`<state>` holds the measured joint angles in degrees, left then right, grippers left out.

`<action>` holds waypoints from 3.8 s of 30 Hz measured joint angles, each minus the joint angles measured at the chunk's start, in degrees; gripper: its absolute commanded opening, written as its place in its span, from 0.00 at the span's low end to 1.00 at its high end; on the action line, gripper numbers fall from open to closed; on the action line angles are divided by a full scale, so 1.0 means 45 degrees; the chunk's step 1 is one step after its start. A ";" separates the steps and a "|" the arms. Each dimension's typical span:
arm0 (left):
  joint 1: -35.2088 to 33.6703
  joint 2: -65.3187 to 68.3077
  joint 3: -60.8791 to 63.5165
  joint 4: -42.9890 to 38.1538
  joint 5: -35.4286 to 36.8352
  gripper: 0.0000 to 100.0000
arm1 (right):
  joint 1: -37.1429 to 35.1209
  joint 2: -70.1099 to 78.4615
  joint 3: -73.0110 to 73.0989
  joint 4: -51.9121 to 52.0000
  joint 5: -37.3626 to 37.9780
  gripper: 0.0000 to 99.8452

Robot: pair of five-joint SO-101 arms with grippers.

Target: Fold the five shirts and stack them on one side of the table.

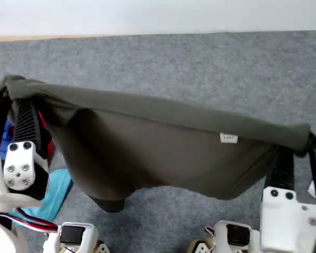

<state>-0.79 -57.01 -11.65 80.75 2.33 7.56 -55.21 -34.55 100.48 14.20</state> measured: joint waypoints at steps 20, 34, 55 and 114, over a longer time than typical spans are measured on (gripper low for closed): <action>0.0000 -0.0020 0.0449 0.0996 -0.1680 0.00 | 0.0000 -0.1055 0.3419 -0.0742 0.0332 0.01; 0.0020 0.0293 0.8166 -0.8088 -0.1758 0.00 | 0.0000 -0.1035 0.9670 -0.6447 0.0371 0.01; 0.0059 0.2735 1.4476 -1.6000 -0.0977 0.00 | 0.0821 -0.0801 1.5570 -1.2054 0.0410 0.01; 0.0664 1.9790 -0.1407 -0.1485 -0.0274 0.00 | 0.0899 -0.0957 1.8696 -0.8459 0.0684 0.01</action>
<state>2.20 32.04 -17.98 74.07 1.10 11.60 -59.52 49.58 62.42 17.27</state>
